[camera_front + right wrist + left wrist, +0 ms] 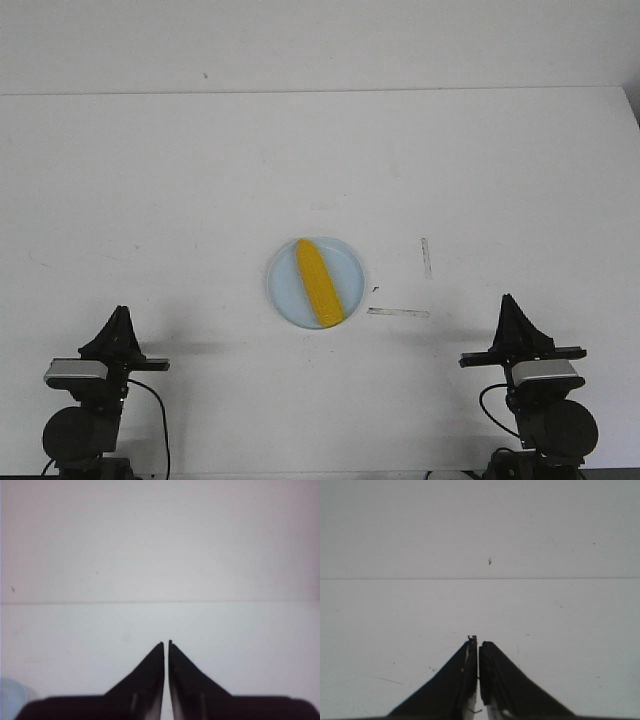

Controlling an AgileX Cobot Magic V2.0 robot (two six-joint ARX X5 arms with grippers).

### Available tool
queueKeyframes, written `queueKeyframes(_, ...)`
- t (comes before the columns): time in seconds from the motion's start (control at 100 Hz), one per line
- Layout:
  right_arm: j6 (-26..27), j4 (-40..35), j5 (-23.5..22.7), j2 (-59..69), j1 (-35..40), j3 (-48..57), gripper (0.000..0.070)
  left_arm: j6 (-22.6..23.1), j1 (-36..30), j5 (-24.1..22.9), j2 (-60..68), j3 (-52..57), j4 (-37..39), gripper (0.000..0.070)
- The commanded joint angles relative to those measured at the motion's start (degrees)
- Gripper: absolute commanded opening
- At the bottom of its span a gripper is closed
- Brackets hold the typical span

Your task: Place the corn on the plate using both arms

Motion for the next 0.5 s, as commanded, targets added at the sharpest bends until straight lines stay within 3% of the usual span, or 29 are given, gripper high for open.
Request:
queueKeyframes(0.0,-0.5,0.4,0.9,-1.6,0.1,-1.4,0.0014,0.8,-0.1,0.0,-0.1,-1.2,0.7,0.0001)
queueKeyframes(0.27,-0.4,6.1,1.6,-2.8,0.1,-7.9,0.0014,0.8,-0.1,0.0,-0.1,-1.2,0.7,0.0001)
queueKeyframes(0.49,-0.4,4.9,1.6,-2.8,0.1,-7.8,0.0014,0.8,-0.1,0.0,-0.1,-1.2,0.7,0.0001)
